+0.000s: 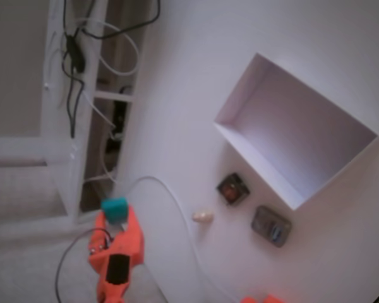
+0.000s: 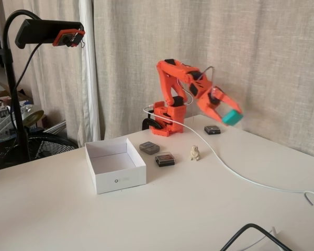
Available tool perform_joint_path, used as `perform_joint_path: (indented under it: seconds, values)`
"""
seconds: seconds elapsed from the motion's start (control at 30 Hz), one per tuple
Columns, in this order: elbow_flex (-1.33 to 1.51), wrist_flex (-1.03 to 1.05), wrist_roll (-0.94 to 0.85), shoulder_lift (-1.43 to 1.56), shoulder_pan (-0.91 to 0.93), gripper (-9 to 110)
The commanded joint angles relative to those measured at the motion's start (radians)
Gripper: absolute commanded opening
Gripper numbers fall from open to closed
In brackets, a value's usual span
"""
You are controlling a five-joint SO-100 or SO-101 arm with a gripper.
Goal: Grasp the green cube and put it in the bin.
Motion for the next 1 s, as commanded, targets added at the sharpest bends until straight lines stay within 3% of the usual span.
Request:
perform_joint_path:
  seconds: [0.0, 0.2, 0.47, 0.77, 0.8, 0.87, 0.97]
  values:
    - [-0.006, -0.06, 0.002, 0.055, 0.212, -8]
    - [0.187, -0.489, 0.003, 0.023, 0.52, -8]
    - [0.21, -0.793, -0.011, -0.253, 0.821, -8]
    - [0.216, -0.85, -0.02, -0.328, 0.9, -7]
    - [0.216, -0.841, -0.021, -0.324, 0.897, -3]
    - [0.198, -0.762, -0.017, -0.33, 0.907, 22]
    - [0.195, -0.699, -0.018, -0.336, 0.917, 31]
